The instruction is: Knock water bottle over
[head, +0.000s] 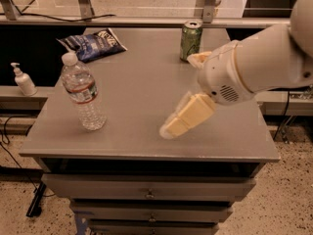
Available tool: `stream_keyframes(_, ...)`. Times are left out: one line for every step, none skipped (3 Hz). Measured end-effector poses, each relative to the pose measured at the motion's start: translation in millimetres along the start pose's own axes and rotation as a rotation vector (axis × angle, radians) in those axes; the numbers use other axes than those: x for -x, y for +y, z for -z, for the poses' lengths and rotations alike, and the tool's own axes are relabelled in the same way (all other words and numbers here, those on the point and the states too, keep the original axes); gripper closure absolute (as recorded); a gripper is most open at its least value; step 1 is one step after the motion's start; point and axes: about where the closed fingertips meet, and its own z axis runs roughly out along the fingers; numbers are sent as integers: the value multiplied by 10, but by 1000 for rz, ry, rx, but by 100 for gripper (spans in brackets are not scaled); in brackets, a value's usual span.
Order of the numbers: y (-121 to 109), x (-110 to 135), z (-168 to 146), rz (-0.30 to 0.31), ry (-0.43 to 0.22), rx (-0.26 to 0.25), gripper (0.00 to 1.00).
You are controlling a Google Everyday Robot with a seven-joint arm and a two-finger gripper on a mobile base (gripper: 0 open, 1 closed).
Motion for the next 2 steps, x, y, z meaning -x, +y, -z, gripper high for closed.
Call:
stream_keyframes(-66, 342, -28, -30, -108, -39, 0)
stream_keyframes(-69, 337, -23, -30, -108, -40, 0)
